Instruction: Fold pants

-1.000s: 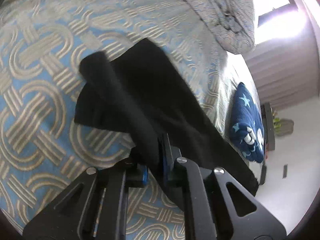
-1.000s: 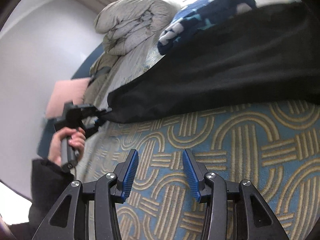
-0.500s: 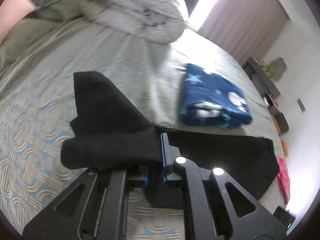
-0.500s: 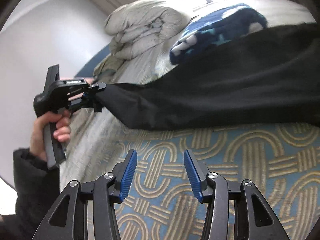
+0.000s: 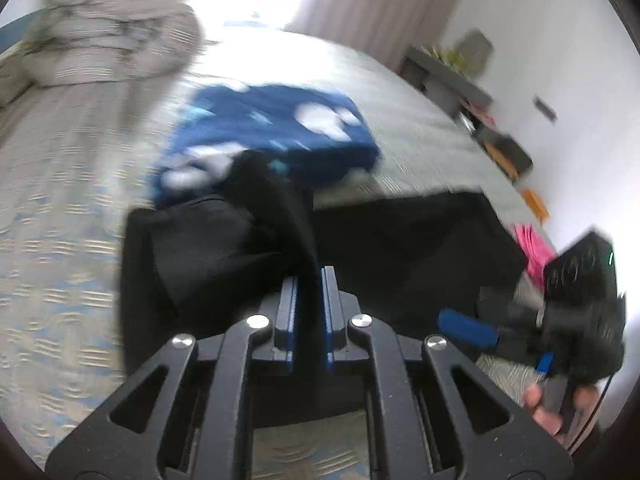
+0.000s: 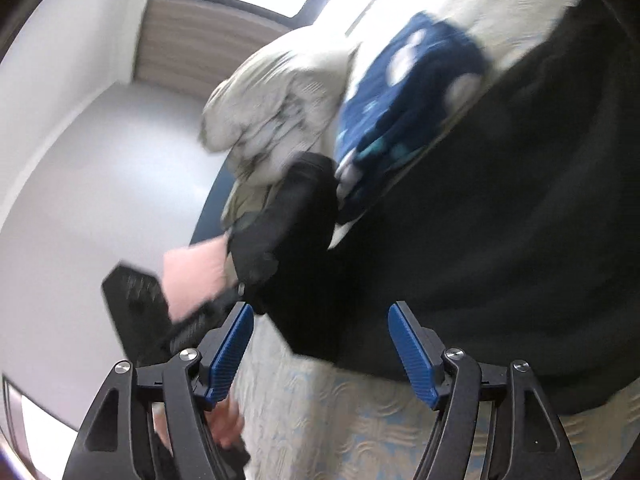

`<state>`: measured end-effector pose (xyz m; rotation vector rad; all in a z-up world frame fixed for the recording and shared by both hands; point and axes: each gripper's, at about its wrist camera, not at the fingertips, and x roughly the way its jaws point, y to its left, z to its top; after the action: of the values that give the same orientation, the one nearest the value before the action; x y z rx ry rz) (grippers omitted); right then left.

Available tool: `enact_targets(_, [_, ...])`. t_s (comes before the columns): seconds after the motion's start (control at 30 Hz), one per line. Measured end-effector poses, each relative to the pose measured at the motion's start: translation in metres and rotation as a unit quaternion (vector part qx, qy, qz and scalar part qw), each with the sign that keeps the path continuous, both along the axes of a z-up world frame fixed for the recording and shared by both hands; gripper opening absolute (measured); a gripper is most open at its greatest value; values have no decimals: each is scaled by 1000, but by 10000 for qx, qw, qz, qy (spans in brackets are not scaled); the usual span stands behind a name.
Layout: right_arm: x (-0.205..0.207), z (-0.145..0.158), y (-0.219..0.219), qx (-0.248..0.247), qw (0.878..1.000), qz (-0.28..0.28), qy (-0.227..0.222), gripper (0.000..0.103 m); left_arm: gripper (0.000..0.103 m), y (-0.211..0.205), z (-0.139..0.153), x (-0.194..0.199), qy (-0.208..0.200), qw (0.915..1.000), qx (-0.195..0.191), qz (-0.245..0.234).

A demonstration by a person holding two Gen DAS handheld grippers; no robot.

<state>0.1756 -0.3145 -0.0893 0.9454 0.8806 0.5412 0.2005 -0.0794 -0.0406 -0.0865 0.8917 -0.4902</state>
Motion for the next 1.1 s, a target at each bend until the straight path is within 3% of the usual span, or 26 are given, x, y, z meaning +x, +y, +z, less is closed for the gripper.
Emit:
enact_targets(0.07, [-3, -8, -26, 46, 9995, -276, 113, 72, 21, -36, -24, -3, 165, 9989, 422, -145])
enact_targets(0.13, [-7, -18, -47, 64, 9983, -513, 258, 74, 22, -51, -45, -5, 464, 9978, 423, -193])
enact_targets(0.27, [-20, -33, -73, -12, 9968, -645, 464, 74, 33, -44, -66, -6, 835, 9962, -209, -140])
enact_targets(0.37, [-20, -38, -74, -222, 9969, -553, 517, 74, 35, -32, -65, -11, 891, 9948, -478, -126])
enact_targets(0.47, [-9, -41, -69, -122, 9975, -425, 560, 74, 40, -26, -63, -14, 962, 9929, -647, -254])
enact_targets(0.63, [13, -27, -43, -311, 9979, -166, 550, 75, 40, -11, -53, -25, 1027, 9871, -1109, -535])
enact_targets(0.77, [37, -17, -21, -931, 9938, 12, 612, 75, 43, 19, -27, -35, 767, 9857, -1407, -524])
enact_targets(0.83, [43, -13, -10, -1082, 9926, 84, 543, 75, 49, 37, -17, -38, 638, 9838, -1598, -497])
enact_targets(0.97, [44, 0, 23, -1302, 9901, 501, 164, 75, 50, 81, -4, -44, 334, 9815, -1871, -231])
enact_targets(1.1, [44, 10, 77, -2167, 9713, 947, -266, 75, 51, 122, -17, -38, 322, 9748, -2194, 258])
